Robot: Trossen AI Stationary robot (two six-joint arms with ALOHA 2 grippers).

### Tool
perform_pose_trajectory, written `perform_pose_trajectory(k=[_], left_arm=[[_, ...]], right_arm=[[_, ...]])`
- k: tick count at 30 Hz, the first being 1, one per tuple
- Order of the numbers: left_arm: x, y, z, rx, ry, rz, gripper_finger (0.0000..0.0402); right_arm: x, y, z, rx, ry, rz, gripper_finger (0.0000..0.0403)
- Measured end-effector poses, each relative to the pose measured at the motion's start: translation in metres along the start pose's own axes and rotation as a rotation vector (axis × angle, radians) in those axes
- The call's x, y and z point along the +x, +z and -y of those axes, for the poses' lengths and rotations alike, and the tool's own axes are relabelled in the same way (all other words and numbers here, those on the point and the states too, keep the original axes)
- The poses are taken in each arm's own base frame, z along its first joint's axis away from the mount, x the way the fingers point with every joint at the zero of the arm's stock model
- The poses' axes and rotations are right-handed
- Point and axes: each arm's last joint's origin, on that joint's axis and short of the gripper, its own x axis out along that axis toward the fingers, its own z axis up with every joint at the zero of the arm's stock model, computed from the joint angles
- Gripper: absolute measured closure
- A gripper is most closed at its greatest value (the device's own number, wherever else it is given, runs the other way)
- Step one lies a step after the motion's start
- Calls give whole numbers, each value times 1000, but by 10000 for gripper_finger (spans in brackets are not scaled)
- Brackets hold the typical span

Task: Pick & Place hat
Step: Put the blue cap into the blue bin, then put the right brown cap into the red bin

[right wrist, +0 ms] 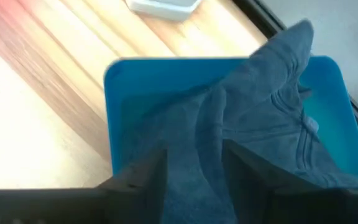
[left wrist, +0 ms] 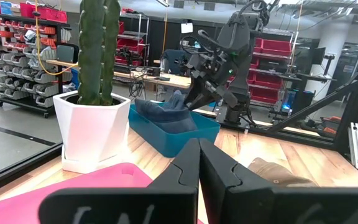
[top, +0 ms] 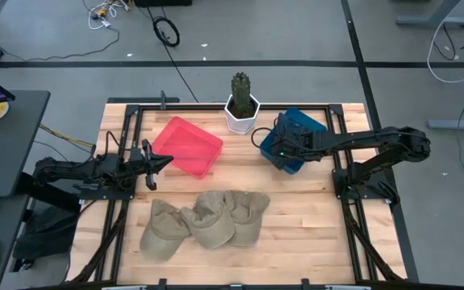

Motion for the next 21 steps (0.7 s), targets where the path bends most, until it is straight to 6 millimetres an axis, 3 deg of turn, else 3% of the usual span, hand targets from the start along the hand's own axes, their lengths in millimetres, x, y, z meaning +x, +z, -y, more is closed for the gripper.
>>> perform_pose_trajectory(k=[5, 12, 21], left_arm=[[0, 0, 0, 0, 0, 0, 396], [0, 0, 0, 0, 0, 0, 396], [0, 0, 0, 0, 0, 0, 396]], right_arm=[[-13, 15, -2, 12, 30, 50, 219], [-35, 42, -5, 165, 149, 146, 211], [-41, 60, -15, 367, 311, 296, 211]])
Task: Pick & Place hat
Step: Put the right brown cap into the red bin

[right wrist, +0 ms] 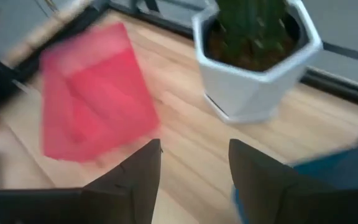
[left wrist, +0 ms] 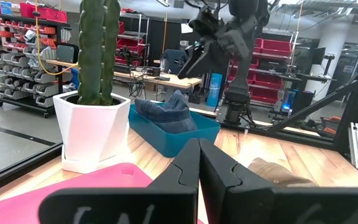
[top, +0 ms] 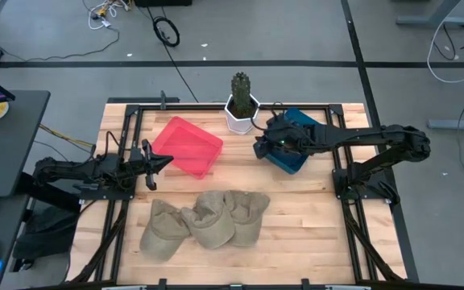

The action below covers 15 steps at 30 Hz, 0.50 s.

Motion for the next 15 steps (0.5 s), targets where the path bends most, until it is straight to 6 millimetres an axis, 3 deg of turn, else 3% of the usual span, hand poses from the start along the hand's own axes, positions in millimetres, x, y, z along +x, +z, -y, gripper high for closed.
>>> perform_pose_trajectory(k=[15], left_arm=[[0, 0, 0, 0, 0, 0, 396]], right_arm=[[-21, -6, -42, -58, 216, 156, 211]])
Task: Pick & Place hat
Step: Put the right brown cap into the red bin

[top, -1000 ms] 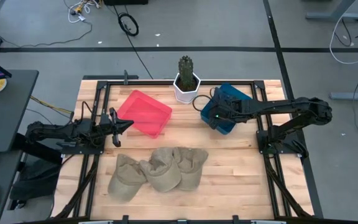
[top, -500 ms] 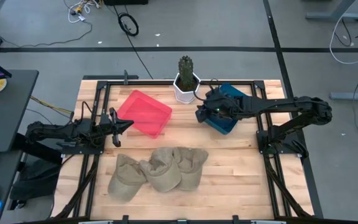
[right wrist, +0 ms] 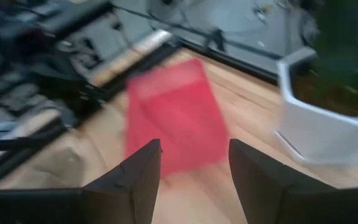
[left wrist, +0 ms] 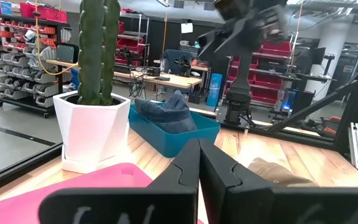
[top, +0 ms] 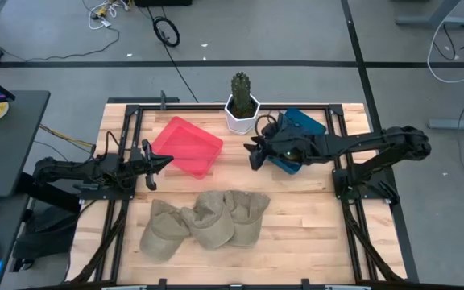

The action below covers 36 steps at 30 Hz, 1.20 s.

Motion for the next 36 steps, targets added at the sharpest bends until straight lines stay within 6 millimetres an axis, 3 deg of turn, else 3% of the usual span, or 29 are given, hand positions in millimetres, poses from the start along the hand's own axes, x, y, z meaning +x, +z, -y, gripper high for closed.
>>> perform_pose_trajectory(k=[18, 36], left_arm=[[0, 0, 0, 0, 0, 0, 396], [0, 0, 0, 0, 0, 0, 396]], right_arm=[[-37, -25, -57, -126, 271, 37, 211], [-77, -54, -95, -236, 480, 39, 211]])
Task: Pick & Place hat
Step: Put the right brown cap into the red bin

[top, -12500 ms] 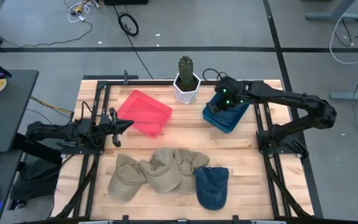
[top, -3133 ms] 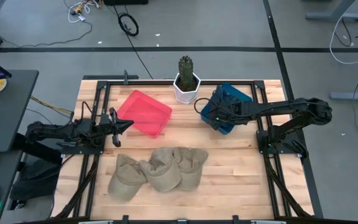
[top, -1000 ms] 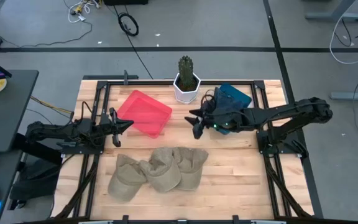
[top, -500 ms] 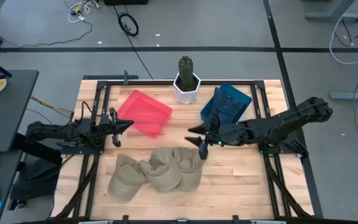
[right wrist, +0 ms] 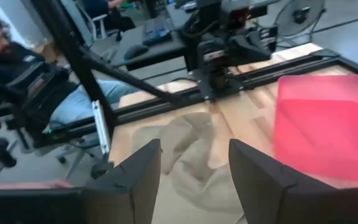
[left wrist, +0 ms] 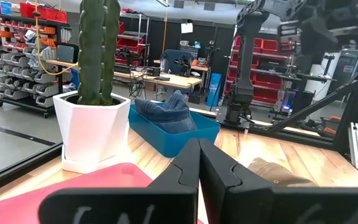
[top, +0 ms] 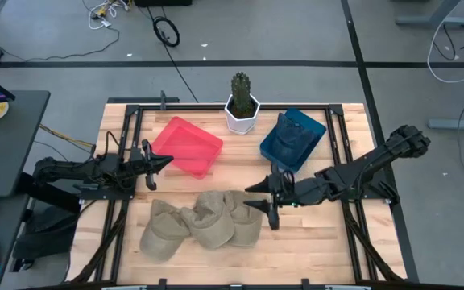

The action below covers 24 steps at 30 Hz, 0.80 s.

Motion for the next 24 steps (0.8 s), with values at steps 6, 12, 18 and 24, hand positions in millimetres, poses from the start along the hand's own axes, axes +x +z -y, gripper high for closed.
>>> perform_pose_trajectory(k=[6, 12, 18, 24], left_arm=[[0, 0, 0, 0, 0, 0, 396], [0, 0, 0, 0, -1, 0, 396], [0, 0, 0, 0, 0, 0, 396], [0, 0, 0, 0, 0, 0, 396]], right_arm=[[-4, -11, -18, 12, 57, -22, 211], [8, -30, -35, -8, 78, -24, 211], [20, -57, -49, -67, 90, -78, 211], [15, -78, -67, -135, 18, -67, 211]])
